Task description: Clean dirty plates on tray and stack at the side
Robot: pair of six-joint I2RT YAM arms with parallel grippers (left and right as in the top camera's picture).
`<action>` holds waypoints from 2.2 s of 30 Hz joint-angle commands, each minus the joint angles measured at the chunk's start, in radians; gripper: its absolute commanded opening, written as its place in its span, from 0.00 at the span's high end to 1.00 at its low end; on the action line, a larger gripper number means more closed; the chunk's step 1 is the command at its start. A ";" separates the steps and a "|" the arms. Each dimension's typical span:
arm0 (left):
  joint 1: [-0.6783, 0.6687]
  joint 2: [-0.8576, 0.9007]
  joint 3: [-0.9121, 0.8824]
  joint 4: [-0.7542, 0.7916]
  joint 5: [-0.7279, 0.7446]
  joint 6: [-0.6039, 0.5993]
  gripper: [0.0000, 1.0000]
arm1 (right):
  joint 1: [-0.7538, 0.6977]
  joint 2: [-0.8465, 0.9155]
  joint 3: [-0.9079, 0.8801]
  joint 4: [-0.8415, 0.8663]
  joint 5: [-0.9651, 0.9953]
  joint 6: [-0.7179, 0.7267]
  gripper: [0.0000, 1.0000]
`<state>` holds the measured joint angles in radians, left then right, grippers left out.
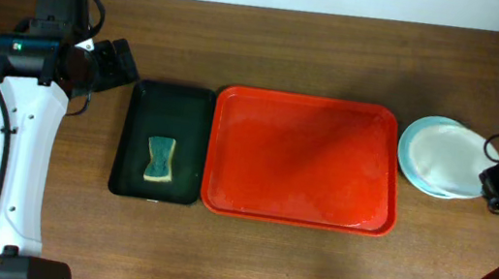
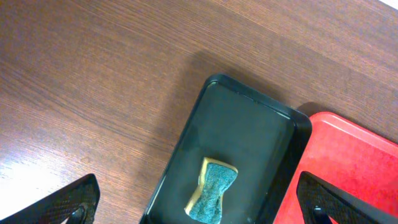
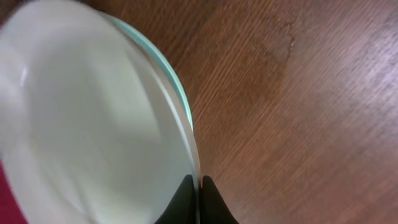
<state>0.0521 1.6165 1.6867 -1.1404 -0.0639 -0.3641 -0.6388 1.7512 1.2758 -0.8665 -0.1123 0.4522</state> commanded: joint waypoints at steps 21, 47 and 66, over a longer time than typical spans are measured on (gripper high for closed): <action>0.003 0.004 0.002 0.001 -0.005 -0.013 0.01 | 0.066 0.008 -0.100 0.099 0.012 -0.011 0.29; 0.003 0.004 0.002 0.001 -0.005 -0.013 0.01 | 0.455 0.002 -0.047 -0.018 -0.039 -0.256 0.27; 0.003 0.004 0.002 0.001 -0.005 -0.013 0.01 | 0.593 0.002 -0.047 -0.016 -0.027 -0.422 0.01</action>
<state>0.0521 1.6165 1.6867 -1.1404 -0.0639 -0.3641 -0.0505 1.7515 1.2118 -0.8825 -0.1329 0.0437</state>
